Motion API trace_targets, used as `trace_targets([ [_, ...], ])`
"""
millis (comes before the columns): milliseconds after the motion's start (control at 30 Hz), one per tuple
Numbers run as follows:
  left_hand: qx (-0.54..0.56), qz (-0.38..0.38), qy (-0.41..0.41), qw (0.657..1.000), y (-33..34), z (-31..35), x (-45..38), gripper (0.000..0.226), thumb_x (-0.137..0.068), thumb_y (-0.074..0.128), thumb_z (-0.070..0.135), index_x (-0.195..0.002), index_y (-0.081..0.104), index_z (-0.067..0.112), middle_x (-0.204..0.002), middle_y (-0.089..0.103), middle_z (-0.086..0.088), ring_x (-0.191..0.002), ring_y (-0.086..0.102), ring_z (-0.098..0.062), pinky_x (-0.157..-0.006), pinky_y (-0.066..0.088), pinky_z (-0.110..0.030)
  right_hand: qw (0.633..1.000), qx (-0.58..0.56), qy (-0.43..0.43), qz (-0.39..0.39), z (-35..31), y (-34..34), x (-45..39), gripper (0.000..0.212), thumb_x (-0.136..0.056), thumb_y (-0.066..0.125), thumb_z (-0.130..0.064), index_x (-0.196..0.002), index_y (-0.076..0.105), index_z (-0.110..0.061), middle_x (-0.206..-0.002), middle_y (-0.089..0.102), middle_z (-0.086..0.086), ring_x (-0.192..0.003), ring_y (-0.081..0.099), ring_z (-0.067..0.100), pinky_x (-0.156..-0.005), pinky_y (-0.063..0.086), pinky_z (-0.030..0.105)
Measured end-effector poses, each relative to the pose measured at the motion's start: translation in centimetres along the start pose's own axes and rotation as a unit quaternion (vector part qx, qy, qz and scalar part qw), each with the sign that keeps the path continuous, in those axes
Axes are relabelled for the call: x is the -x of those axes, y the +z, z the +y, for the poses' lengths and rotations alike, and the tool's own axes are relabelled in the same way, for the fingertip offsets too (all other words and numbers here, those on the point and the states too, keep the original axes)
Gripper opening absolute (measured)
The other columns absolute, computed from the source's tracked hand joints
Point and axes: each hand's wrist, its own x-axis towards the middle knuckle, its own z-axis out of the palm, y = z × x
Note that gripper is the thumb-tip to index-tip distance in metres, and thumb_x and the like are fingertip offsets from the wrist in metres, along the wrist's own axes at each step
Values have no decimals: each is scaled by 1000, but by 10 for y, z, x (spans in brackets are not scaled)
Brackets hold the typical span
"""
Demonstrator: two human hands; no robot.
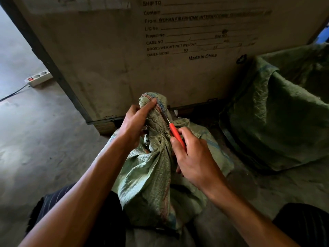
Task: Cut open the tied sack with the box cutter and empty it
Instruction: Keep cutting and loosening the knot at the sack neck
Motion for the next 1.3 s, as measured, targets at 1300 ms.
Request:
trace_targets([
  [1300, -53, -167, 62, 983, 11, -5, 27, 54, -65, 84, 35, -112, 66, 14, -106, 73, -6, -100, 69, -22, -85, 53, -41, 975, -179, 47, 125, 40, -4, -32, 32, -76, 75, -29, -100, 56, -17, -82, 62, -6, -69, 56, 1, -61, 45, 11],
])
